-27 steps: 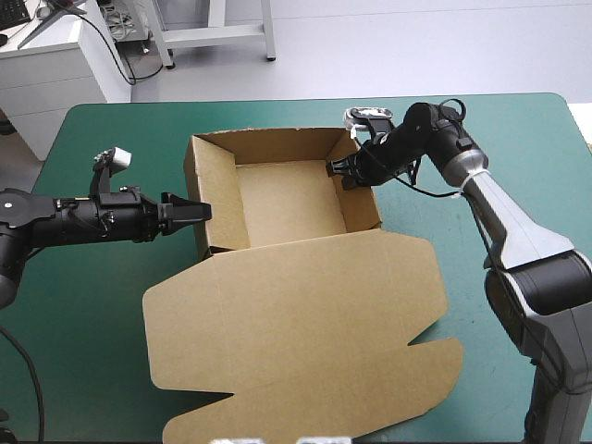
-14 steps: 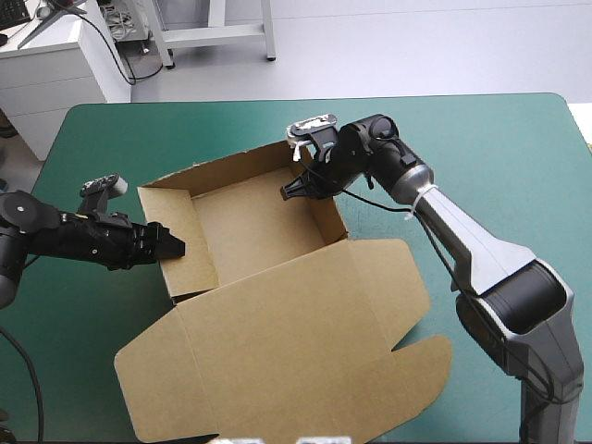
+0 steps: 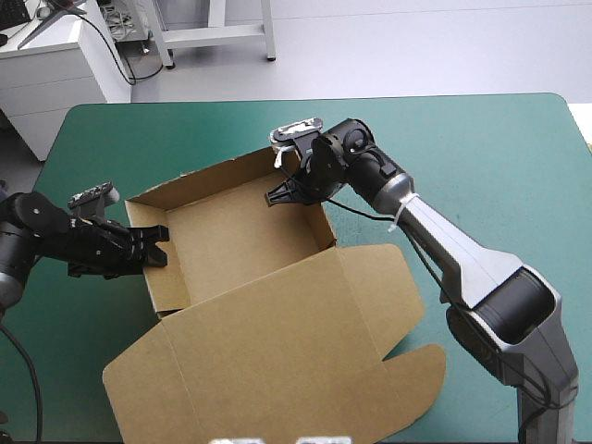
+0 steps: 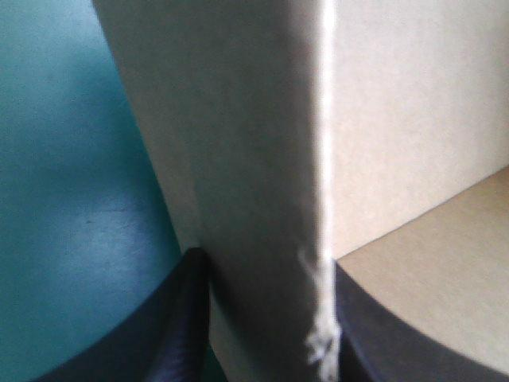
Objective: Fold the box
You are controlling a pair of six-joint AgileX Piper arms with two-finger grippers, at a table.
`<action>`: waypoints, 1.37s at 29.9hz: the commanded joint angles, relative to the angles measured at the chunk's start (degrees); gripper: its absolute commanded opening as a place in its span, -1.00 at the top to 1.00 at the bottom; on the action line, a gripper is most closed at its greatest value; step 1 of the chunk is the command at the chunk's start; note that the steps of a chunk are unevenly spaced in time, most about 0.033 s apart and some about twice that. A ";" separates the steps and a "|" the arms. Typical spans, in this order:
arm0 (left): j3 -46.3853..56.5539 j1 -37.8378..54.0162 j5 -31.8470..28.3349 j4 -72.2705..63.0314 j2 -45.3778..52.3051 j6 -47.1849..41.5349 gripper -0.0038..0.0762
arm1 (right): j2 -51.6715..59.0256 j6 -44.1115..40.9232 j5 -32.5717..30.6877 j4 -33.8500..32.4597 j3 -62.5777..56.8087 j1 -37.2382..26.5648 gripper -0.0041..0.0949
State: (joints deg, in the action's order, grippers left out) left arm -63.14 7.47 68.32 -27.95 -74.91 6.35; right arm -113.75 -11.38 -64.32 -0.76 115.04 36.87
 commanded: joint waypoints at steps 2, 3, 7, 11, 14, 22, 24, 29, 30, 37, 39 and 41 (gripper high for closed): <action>-1.51 -7.21 -5.46 6.41 1.54 -10.11 0.50 | 3.35 -0.73 0.43 3.72 2.14 0.90 0.91; -1.51 -9.20 -6.27 8.92 1.54 -12.09 0.56 | 3.35 -0.79 -0.09 3.72 2.14 0.90 0.91; -1.51 -15.25 -9.37 18.12 1.54 -17.93 0.92 | 3.35 -0.79 -1.65 2.80 2.14 0.90 0.92; -1.51 -17.37 -13.17 18.69 1.54 -22.28 0.92 | 3.35 -0.56 -1.93 2.03 2.14 0.90 0.91; -2.05 -17.37 -15.66 17.03 1.28 -22.28 0.92 | 3.35 2.28 -1.93 1.13 2.14 0.90 0.92; -17.93 -17.37 -7.72 19.96 -8.76 -20.45 0.92 | 3.35 3.27 -7.37 -6.10 2.03 -0.50 0.92; -23.21 -17.37 -5.39 19.74 -12.51 -19.19 0.92 | 3.80 3.09 -7.37 -6.13 1.82 -1.71 0.92; -35.47 -18.92 0.17 19.96 -21.44 -17.70 0.93 | 3.98 4.44 -7.37 0.76 1.26 -6.96 0.92; -37.06 -19.25 1.03 19.94 -23.18 -17.48 0.93 | 3.98 4.44 -7.37 0.76 0.95 -7.57 0.92; -43.65 -23.30 3.70 22.85 -32.60 -16.46 0.92 | 3.76 4.44 -7.37 0.42 -4.99 -11.75 0.92; -43.71 -24.10 3.70 22.75 -34.51 -16.46 0.92 | 3.76 4.44 -7.37 0.76 -6.80 -13.13 0.92; -43.71 -24.71 3.82 22.27 -36.42 -16.46 0.92 | 3.73 4.44 -7.37 1.33 -7.65 -14.23 0.92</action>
State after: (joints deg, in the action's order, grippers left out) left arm -104.47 -16.31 71.67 -5.15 -112.34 -10.02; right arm -113.55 -11.40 -68.09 -1.86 107.27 23.58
